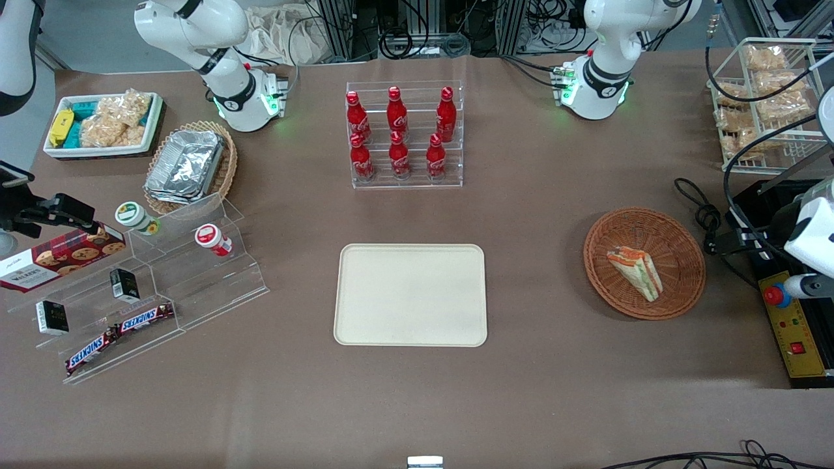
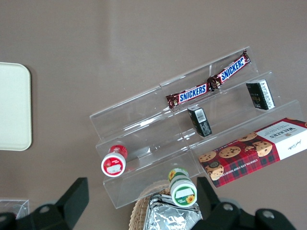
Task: Place sandwich from basket to tray
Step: 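Move the left gripper over the wicker basket and lower toward the sandwich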
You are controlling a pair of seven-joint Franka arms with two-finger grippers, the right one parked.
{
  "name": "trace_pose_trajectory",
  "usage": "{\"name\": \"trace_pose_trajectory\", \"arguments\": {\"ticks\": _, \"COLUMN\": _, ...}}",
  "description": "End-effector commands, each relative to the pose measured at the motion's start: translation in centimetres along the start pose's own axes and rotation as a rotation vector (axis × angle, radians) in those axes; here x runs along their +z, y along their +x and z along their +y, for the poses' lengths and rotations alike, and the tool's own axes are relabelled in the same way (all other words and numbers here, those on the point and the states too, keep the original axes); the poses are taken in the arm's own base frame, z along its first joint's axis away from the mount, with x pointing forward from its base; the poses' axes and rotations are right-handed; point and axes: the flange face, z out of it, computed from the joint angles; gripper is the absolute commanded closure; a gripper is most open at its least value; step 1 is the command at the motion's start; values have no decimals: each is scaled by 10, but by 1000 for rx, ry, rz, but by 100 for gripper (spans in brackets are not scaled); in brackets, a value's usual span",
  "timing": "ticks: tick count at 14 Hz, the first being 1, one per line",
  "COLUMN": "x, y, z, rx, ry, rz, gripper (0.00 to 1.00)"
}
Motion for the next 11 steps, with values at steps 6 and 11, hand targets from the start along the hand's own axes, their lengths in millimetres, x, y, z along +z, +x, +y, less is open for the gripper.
{"name": "trace_pose_trajectory", "arguments": {"ticks": 6, "x": 9, "y": 0, "z": 16, "rx": 11, "ry": -8, "rz": -23, "gripper": 1}}
{"name": "trace_pose_trajectory", "arguments": {"ticks": 11, "x": 63, "y": 6, "z": 30, "rx": 28, "ry": -27, "rz": -132, "gripper": 1}}
